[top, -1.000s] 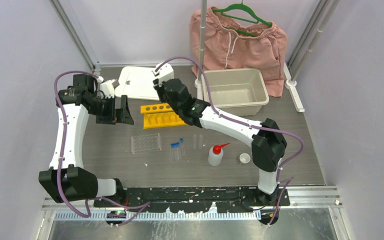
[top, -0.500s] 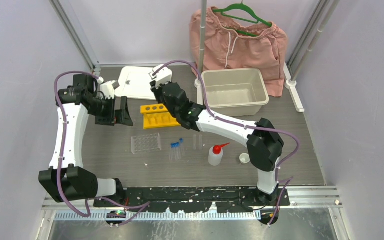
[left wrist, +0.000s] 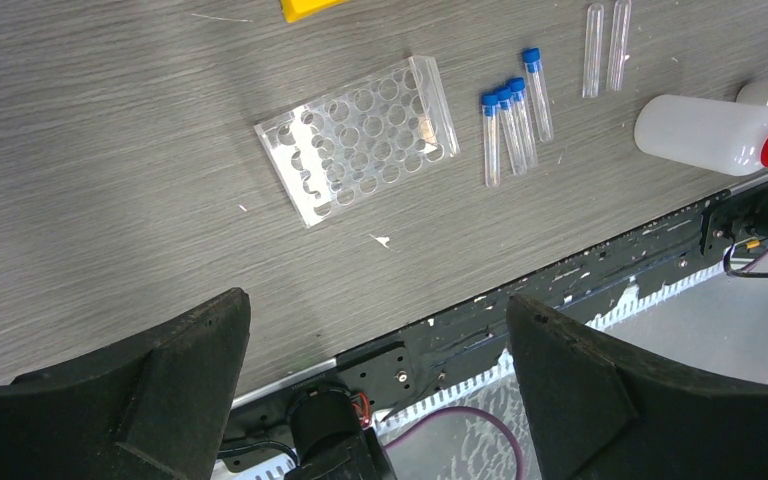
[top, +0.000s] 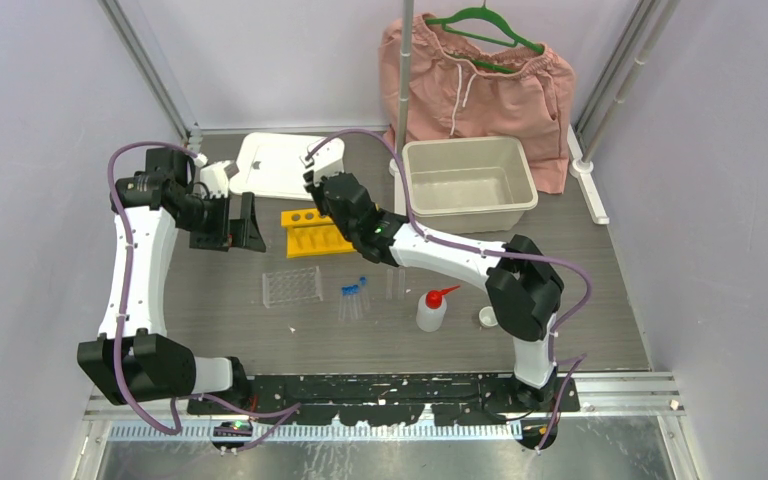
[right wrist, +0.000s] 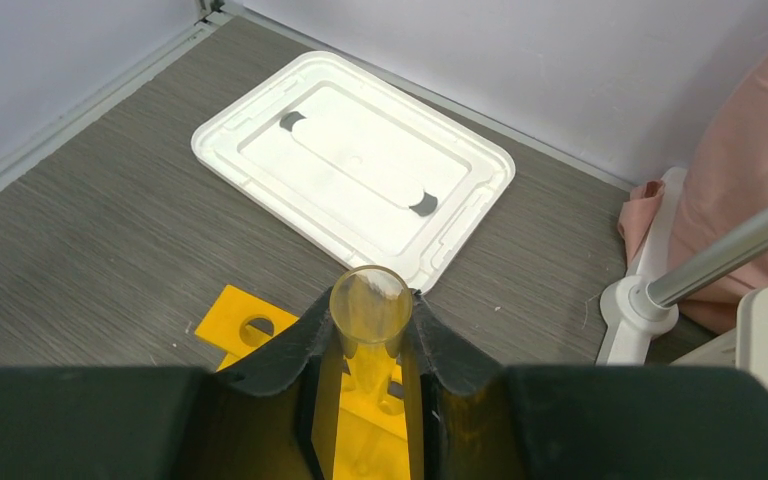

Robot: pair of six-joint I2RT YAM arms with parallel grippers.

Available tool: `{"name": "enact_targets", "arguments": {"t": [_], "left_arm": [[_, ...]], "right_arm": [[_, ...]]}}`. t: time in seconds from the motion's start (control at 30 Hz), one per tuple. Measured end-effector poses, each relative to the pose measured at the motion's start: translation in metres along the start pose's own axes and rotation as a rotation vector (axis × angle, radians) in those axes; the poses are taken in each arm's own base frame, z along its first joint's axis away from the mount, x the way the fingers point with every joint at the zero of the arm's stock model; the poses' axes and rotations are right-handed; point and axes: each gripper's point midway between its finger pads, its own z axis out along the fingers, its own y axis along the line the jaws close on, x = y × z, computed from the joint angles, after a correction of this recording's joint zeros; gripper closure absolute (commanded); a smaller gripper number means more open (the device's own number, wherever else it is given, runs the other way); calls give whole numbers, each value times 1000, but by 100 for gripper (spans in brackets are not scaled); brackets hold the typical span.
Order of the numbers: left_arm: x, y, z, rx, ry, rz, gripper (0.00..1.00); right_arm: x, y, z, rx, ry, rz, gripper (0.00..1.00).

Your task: Organize the chemistry lab equipment

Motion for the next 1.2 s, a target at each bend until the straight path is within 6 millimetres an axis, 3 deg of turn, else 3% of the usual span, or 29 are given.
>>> {"name": "enact_targets", "arguments": {"t": [0.83, 1.2], "left_arm": [[0, 1, 0, -3, 1, 2, 0], [-1, 1, -1, -8, -3, 5, 0]], "right_arm": [[33, -18, 5, 56, 48, 32, 99], [76, -18, 11, 73, 105, 80, 95]]}}
